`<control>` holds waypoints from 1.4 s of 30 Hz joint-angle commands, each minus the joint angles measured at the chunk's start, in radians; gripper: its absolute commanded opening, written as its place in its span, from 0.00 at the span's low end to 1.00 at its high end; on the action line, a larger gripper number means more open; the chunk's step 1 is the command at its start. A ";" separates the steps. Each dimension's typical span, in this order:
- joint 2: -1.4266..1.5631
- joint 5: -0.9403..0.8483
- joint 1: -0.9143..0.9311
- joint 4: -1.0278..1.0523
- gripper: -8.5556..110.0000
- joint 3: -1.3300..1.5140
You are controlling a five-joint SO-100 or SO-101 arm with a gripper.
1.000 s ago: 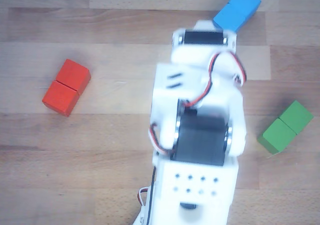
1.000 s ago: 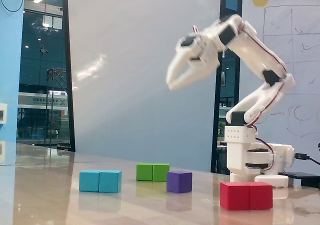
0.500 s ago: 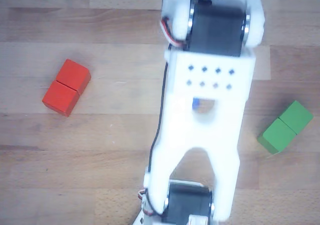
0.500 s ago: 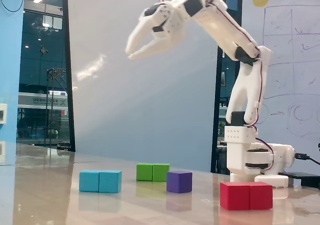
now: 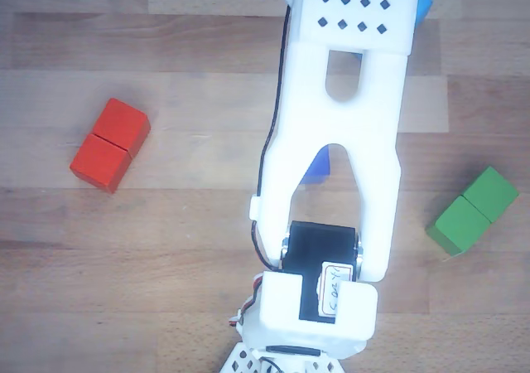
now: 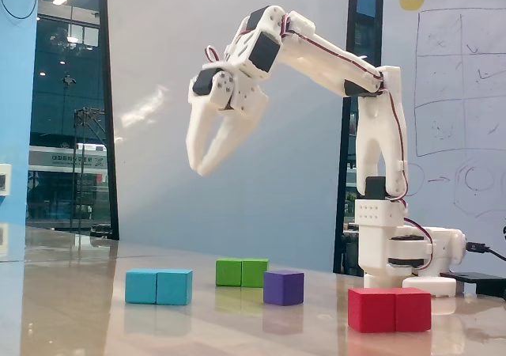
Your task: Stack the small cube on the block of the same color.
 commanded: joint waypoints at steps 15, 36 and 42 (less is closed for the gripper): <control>0.008 0.009 -0.008 0.172 0.07 -0.049; 0.008 -0.002 0.060 0.176 0.07 -0.049; 0.008 -0.003 0.143 0.166 0.07 -0.049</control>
